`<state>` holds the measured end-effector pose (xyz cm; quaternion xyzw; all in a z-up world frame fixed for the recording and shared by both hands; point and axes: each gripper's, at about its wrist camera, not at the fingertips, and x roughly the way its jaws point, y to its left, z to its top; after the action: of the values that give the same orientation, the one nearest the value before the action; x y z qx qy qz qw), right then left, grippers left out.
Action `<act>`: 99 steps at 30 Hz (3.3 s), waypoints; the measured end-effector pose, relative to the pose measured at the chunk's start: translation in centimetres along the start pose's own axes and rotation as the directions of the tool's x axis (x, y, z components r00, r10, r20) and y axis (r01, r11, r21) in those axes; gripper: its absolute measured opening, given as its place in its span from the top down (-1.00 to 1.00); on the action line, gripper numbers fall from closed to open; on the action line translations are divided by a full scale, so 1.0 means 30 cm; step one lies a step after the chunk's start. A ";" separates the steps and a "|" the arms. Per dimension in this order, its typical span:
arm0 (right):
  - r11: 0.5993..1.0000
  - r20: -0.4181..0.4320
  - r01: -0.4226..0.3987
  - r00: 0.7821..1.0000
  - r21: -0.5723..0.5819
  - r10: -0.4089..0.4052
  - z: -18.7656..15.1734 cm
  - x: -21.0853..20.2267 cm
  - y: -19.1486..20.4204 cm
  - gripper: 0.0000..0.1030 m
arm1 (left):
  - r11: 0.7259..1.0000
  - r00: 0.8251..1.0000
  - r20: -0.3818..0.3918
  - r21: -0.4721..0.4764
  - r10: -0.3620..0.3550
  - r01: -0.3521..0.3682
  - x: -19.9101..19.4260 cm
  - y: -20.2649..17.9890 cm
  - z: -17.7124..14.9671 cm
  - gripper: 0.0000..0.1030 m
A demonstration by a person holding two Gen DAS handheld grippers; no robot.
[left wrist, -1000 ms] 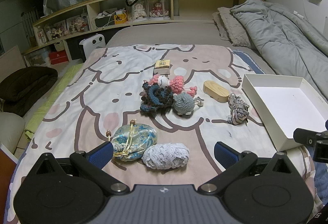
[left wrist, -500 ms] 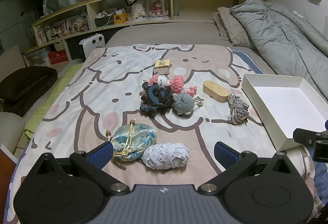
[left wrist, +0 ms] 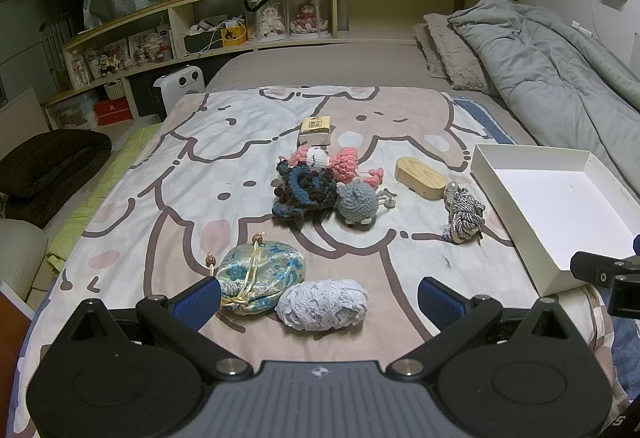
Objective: Organize objects
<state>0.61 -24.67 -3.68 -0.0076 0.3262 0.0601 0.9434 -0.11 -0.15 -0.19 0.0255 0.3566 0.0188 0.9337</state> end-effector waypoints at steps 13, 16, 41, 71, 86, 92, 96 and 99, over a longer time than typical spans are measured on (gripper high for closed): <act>1.000 -0.001 0.000 1.000 0.002 0.000 -0.005 0.007 -0.009 -1.00 | 1.000 1.000 -0.001 -0.006 0.004 -0.004 0.003 -0.002 -0.002 -1.00; 1.000 0.004 0.002 1.000 0.006 -0.002 -0.002 0.008 -0.009 -1.00 | 1.000 1.000 0.004 -0.013 -0.003 0.003 0.005 -0.008 -0.008 -1.00; 0.995 0.116 -0.010 0.993 0.096 -0.002 0.131 0.025 0.047 -1.00 | 0.999 0.998 0.052 0.006 0.045 -0.045 0.114 0.027 0.218 -1.00; 0.965 -0.220 -0.260 0.939 0.045 0.263 0.015 0.397 0.537 -1.00 | 0.966 0.992 -0.095 -0.237 0.084 -0.104 0.272 0.308 0.179 -1.00; 0.974 -0.263 -0.207 0.948 -0.086 0.178 -0.060 0.486 0.551 -1.00 | 0.977 0.949 -0.310 -0.180 0.054 -0.114 0.486 0.277 0.126 -1.00; 0.977 -0.285 -0.179 0.948 -0.111 0.142 -0.033 0.487 0.467 -1.00 | 0.986 0.938 -0.343 -0.136 0.045 -0.097 0.521 0.235 0.107 -1.00; 0.972 -0.311 -0.193 0.939 -0.133 0.144 -0.020 0.477 0.422 -1.00 | 0.990 0.934 -0.356 -0.118 0.027 -0.073 0.543 0.212 0.097 -1.00; 0.970 -0.338 -0.222 0.924 -0.102 0.176 -0.017 0.462 0.385 -1.00 | 0.993 0.929 -0.371 -0.104 0.016 -0.059 0.564 0.197 0.089 -1.00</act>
<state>9.73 -11.74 -12.32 -0.0496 0.4721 0.1760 0.8624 14.19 6.54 -9.09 -0.0245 0.5235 0.0611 0.8494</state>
